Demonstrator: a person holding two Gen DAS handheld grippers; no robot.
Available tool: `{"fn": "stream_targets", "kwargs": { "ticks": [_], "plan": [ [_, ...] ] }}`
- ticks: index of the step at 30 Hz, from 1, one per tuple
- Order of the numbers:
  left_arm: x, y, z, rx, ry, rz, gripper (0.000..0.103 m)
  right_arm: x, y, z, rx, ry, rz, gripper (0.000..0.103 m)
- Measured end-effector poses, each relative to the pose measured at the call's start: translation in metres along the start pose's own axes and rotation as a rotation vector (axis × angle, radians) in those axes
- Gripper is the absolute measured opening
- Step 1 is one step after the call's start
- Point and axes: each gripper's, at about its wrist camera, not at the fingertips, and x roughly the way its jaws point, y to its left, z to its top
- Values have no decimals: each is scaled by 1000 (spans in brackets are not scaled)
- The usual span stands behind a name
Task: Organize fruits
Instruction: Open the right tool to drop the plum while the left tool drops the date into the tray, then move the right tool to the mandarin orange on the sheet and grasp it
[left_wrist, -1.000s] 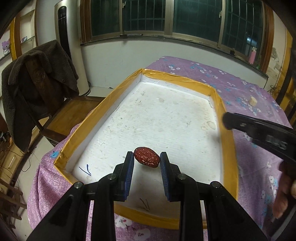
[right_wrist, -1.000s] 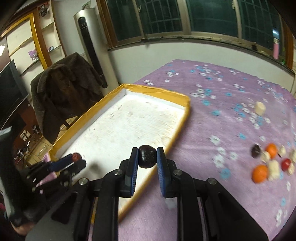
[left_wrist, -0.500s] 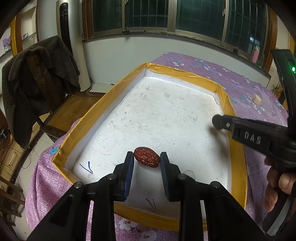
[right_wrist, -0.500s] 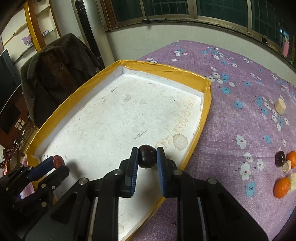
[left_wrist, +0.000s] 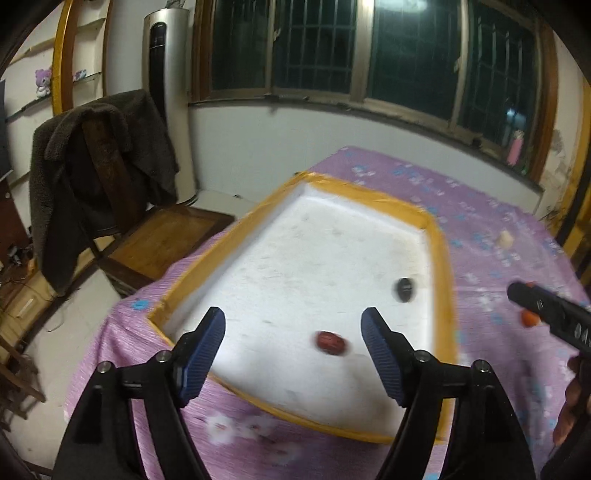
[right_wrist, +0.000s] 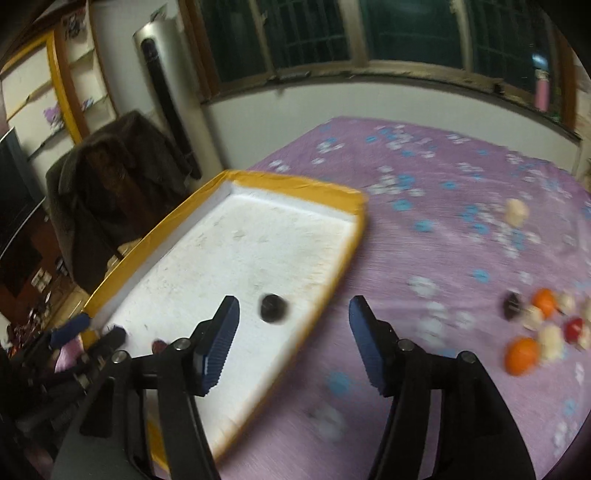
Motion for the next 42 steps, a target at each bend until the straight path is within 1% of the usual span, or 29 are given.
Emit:
{"fn": "stream_targets", "kwargs": {
  "ticks": [3,6,7,12,15,17,22,24,25,29,34,35,36,37,38,39,42],
  "plan": [
    [-6,-26,-4,43,0,-55,79,-34,-29,-18,37,-32,-36,66],
    [-6,-57,-9,112,21,-90,80,-67,-63,-40,76,-51,-94,68],
    [-5,-68,-10,132,30,-107,80,-79,-80,-49,95,-52,-127,68],
    [1,-117,-22,220,65,-158,80,-105,-147,-77,174,-29,-240,68],
    [3,-139,-28,269,73,-186,80,-118,-178,-90,218,-19,-285,68],
    [5,-149,-30,286,78,-204,80,-137,-198,-103,252,-28,-303,67],
    [13,-173,-36,311,98,-239,80,-196,-222,-141,293,-49,-378,67],
    [17,-182,-37,316,110,-246,80,-214,-224,-160,286,-33,-403,67],
    [17,-186,-38,316,114,-250,80,-221,-226,-172,286,-9,-423,67],
    [18,-200,-37,331,122,-263,80,-223,-226,-194,289,37,-429,67],
    [19,-214,-36,347,122,-268,80,-202,-226,-191,260,60,-409,67],
    [20,-216,-36,352,123,-270,80,-196,-227,-190,258,69,-409,65],
    [22,-221,-36,361,125,-269,80,-194,-228,-191,257,78,-414,63],
    [24,-225,-36,368,128,-270,80,-187,-231,-191,258,99,-415,53],
    [27,-229,-35,375,133,-271,80,-183,-232,-191,261,106,-411,38],
    [31,-234,-35,377,138,-270,80,-180,-233,-192,261,112,-411,34],
    [42,-246,-32,375,159,-276,80,-179,-229,-194,231,105,-427,33]
  ]
}}
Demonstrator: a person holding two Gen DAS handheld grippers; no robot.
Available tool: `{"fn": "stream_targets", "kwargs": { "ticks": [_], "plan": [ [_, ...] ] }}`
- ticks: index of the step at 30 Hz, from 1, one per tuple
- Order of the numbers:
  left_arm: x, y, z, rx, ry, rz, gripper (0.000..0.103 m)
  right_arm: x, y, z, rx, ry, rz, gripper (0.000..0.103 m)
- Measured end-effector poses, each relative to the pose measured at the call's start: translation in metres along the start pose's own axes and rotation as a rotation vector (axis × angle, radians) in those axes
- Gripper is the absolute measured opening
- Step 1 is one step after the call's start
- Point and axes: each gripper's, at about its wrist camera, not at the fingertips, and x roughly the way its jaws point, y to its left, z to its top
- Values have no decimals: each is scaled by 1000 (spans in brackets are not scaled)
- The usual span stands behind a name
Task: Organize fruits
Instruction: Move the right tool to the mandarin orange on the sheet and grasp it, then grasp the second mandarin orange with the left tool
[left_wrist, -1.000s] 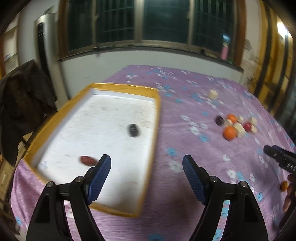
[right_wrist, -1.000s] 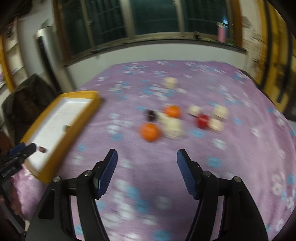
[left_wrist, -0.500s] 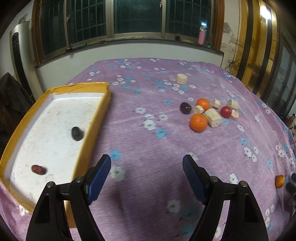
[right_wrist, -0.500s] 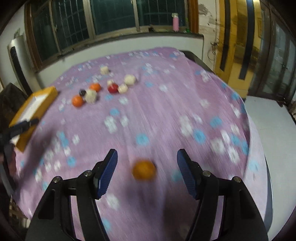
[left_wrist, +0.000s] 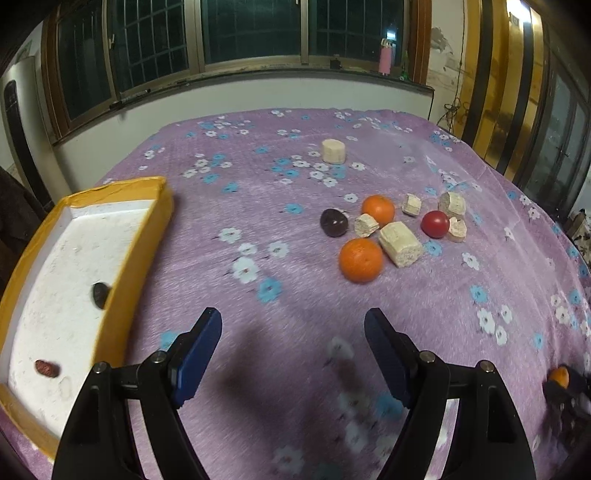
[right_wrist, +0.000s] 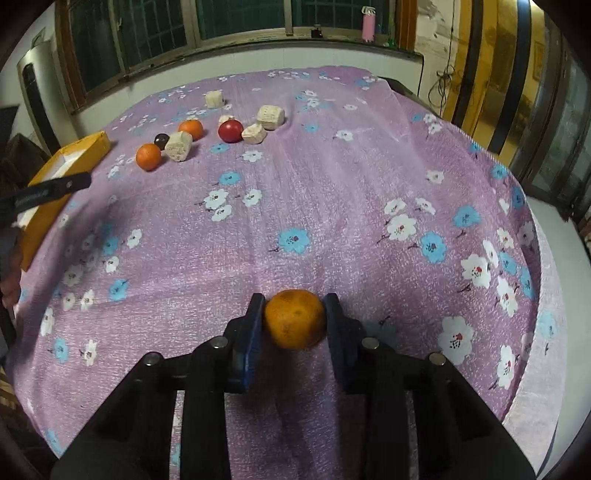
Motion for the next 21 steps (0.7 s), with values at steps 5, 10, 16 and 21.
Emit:
{"fn": "stream_targets", "kwargs": {
  "ticks": [5,10,16,21],
  "plan": [
    [21,-18,15,11,8,-14,79,-6,-2,-2,6,-24,10,33],
    [41,-29,24,13,20,-35,79,-7,-3,-2,24,-41,40,33],
    [59,-30,25,20,38,-26,34,-8,-2,0,24,-50,62,33],
    [43,-20,19,25,35,-48,34,-12,1,4,20,-64,70,33]
  ]
}}
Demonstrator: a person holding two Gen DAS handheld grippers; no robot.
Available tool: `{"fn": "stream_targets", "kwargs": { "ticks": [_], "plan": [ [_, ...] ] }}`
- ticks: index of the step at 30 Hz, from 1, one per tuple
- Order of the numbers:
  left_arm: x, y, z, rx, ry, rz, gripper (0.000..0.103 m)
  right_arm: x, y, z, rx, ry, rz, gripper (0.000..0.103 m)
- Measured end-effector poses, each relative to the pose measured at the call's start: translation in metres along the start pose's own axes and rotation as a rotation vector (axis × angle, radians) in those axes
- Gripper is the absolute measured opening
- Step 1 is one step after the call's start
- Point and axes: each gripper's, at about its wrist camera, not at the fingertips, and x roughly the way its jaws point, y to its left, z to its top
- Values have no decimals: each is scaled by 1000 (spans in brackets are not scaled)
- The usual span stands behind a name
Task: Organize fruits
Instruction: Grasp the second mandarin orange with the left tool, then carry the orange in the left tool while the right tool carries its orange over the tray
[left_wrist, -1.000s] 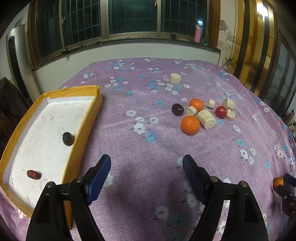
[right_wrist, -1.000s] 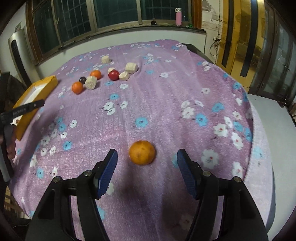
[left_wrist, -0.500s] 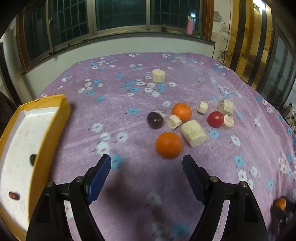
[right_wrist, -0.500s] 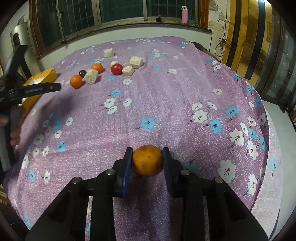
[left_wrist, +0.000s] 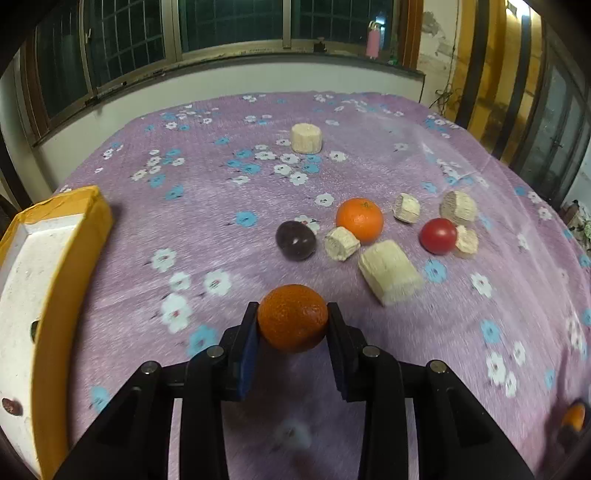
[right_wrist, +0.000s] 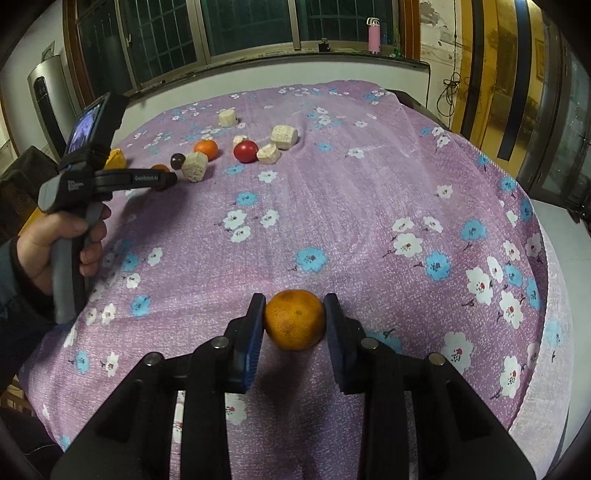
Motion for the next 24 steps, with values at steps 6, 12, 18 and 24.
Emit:
{"fn": "stream_targets", "kwargs": {
  "ticks": [6,12,18,24],
  "plan": [
    [-49,27,-25,-42,-59,-38,34,-9,12,6,-7,-37,21,33],
    [-85,46,-54,-63,-92,-30,34,-16,45,13,-34,-71,68,33],
    [-101,60,-78,-88,-98,-2,34,-10,77,19,-51,-82,113,33],
    [-107,76,-91,-128,-88,2,34,-3,103,21,-42,-86,122,33]
  ]
}}
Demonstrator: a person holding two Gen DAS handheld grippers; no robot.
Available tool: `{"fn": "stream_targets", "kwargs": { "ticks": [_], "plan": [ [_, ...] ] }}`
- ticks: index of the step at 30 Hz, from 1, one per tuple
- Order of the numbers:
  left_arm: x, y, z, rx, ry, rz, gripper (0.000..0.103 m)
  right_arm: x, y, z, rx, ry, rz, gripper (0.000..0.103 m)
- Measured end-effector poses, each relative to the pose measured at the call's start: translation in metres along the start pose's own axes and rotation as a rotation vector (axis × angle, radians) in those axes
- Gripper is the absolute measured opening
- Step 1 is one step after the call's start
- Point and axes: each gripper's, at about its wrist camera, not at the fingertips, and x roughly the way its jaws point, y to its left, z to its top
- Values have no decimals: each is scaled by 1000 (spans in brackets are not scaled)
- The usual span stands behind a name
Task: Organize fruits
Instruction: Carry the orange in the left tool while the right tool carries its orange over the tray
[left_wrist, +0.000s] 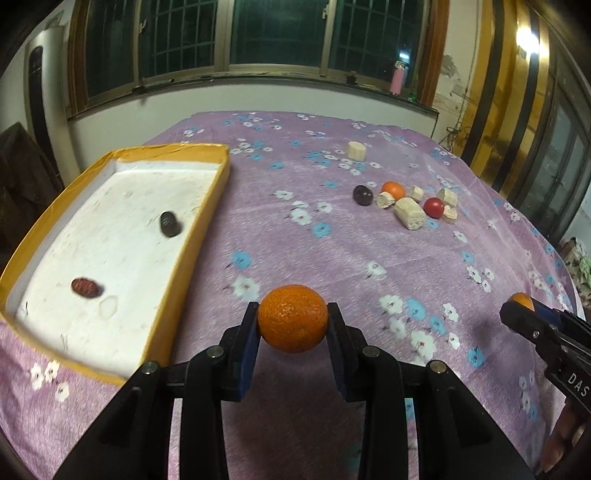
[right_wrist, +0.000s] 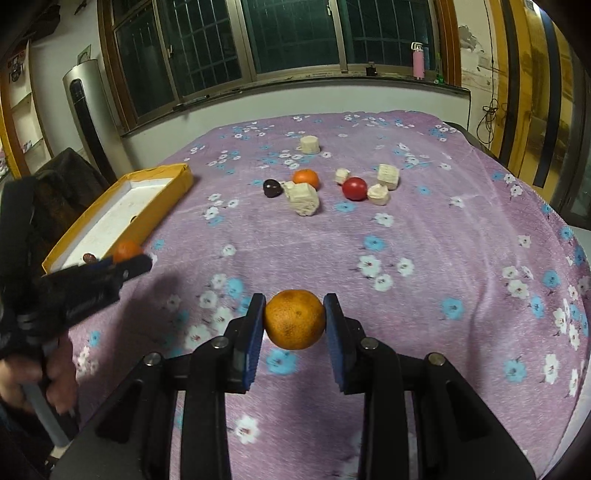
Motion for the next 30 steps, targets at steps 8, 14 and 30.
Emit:
{"fn": "stream_targets", "kwargs": {
  "ticks": [8,14,30],
  "plan": [
    [-10,14,-5,-23,-6,7,34,3,22,0,-7,2,7,33],
    [-18,20,-7,-33,-18,16,34,3,31,-2,-19,6,20,33],
    [-41,66,4,-109,-73,116,34,3,41,11,-36,-34,76,33]
  ]
}}
